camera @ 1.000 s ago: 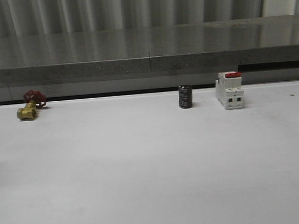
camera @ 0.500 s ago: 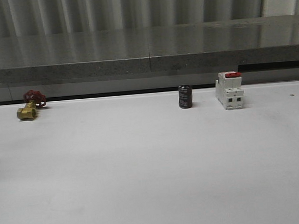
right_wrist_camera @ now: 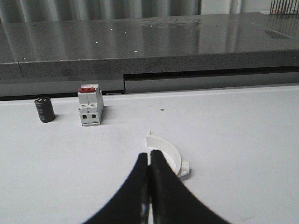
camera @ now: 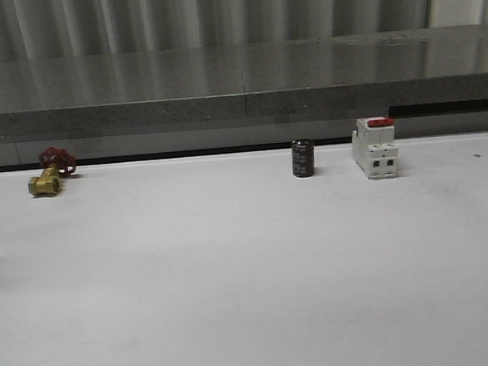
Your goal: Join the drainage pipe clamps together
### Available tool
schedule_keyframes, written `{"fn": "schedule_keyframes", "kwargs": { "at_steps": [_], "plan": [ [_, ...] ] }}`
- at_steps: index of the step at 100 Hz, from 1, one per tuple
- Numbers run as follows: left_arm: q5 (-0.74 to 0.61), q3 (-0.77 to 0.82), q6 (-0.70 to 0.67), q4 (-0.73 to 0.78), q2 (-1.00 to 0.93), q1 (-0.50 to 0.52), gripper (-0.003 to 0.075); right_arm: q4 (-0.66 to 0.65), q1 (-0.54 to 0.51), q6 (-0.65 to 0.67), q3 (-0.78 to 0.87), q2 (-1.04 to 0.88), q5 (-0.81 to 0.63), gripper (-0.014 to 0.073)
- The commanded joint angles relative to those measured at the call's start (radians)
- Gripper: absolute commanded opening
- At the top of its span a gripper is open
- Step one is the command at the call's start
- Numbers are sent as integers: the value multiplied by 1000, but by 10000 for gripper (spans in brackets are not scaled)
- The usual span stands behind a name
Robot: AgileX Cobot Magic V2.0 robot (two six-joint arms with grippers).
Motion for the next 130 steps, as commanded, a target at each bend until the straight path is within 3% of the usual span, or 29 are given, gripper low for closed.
{"fn": "schedule_keyframes", "kwargs": {
  "at_steps": [1,43,58,79,88,112,130],
  "plan": [
    [-16,-36,-10,-17,-91,-30,7,0,-7,-7,-16,-20,-84,-67],
    [-5,-36,-20,-171,-118,-301,7,0,-7,-7,-16,-20,-84,-67],
    [-49,-36,-20,-271,-82,-356,8,0,-7,-7,-16,-20,-84,-67],
    [-51,-63,-20,-283,-39,-393,16,0,-7,-7,-16,-20,-84,-67],
    [-51,-63,-20,-295,-39,-393,81,0,-7,-7,-16,-20,-84,-67],
    [-57,-68,-20,-297,-39,-392,400,0,-7,-7,-16,-20,-84,-67],
    [-64,-102,-20,-301,-67,-392,379,0,-7,-7,-16,-20,-84,-67]
  ]
}}
